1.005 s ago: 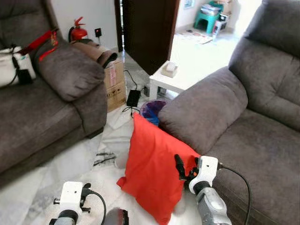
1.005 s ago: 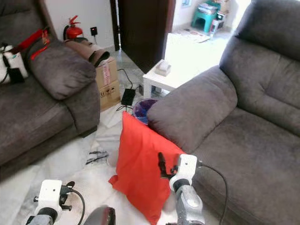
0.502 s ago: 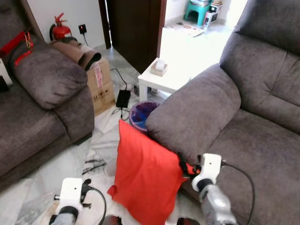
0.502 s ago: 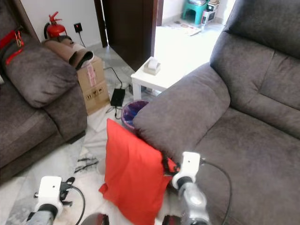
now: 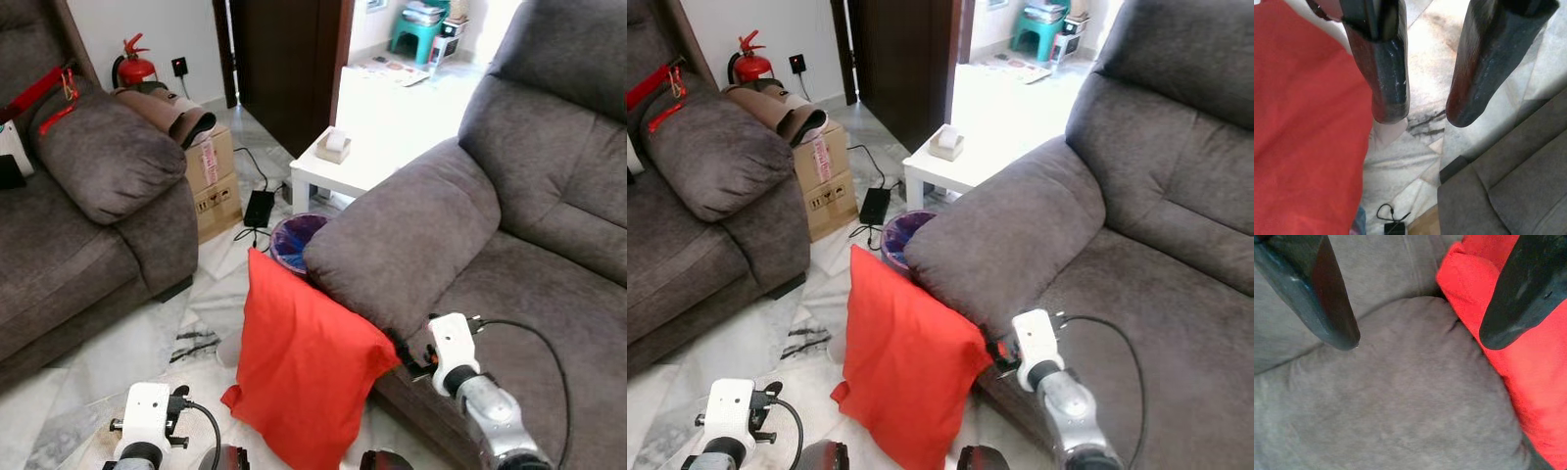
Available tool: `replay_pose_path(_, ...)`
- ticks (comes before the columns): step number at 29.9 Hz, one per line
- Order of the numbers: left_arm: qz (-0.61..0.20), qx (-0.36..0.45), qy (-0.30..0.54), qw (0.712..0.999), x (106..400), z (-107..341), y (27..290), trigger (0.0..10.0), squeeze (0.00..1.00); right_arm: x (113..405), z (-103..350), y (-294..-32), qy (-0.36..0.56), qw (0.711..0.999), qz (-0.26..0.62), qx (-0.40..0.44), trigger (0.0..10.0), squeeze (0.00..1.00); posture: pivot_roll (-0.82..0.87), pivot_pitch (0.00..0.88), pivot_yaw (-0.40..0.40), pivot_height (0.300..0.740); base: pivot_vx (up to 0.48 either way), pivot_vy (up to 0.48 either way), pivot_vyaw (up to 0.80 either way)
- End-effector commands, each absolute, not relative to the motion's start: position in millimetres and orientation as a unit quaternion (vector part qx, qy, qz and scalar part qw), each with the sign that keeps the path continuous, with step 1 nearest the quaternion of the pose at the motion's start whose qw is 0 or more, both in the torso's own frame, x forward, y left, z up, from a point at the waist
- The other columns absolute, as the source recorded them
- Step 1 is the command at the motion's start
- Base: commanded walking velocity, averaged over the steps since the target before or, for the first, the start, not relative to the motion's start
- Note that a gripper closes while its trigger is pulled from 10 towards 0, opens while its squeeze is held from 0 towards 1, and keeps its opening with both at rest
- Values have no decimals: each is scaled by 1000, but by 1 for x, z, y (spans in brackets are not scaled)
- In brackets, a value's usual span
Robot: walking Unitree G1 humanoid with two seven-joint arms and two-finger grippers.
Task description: Move the pillow to the sofa from floor
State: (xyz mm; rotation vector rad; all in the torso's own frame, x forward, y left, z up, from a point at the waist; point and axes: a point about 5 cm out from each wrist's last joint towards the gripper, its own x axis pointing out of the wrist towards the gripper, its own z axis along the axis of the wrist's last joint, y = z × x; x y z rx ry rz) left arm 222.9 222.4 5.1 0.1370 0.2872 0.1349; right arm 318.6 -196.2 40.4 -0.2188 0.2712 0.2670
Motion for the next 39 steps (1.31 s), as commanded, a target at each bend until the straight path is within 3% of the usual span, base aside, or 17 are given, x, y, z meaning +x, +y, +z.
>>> replay_pose_path(1,66,64,147,985,223,6,222,10000,0,319,37,-194,155,972,136,-115,10000,1000,146,137,-19,618,0,0,0)
replay_pose_path(6,62,70,151,984,217,6,226,10000,0,319,31,-184,187,958,168,-136,10000,1000,168,143,-8,618,0,0,0)
replay_pose_path(7,62,72,153,984,214,5,228,10000,0,319,30,-182,192,955,175,-141,10000,686,174,145,0,618,0,0,0)
replay_pose_path(9,62,72,154,983,213,5,229,10000,0,319,30,-181,195,954,177,-144,10000,686,174,145,0,618,0,0,0)
replay_pose_path(10,62,74,158,983,209,5,231,10000,0,319,29,-180,200,953,180,-140,10000,0,177,143,6,618,0,0,0)
replay_pose_path(22,55,75,162,982,204,7,230,10000,0,322,32,-173,188,968,157,60,10000,0,194,147,20,618,0,0,0)
replay_pose_path(23,55,74,162,982,203,7,230,10000,0,321,32,-173,188,967,158,61,10000,922,194,148,21,618,0,0,0)
replay_pose_path(24,54,74,162,982,203,7,230,10000,0,321,31,-173,188,967,159,59,10000,922,194,150,21,618,0,0,0)
replay_pose_path(25,54,74,163,982,202,7,229,10000,0,320,30,-172,190,967,162,55,10000,1000,196,153,21,618,0,0,0)
replay_pose_path(39,49,75,164,982,197,10,229,10000,0,319,27,-163,185,969,150,71,10000,1000,216,174,30,618,0,0,0)
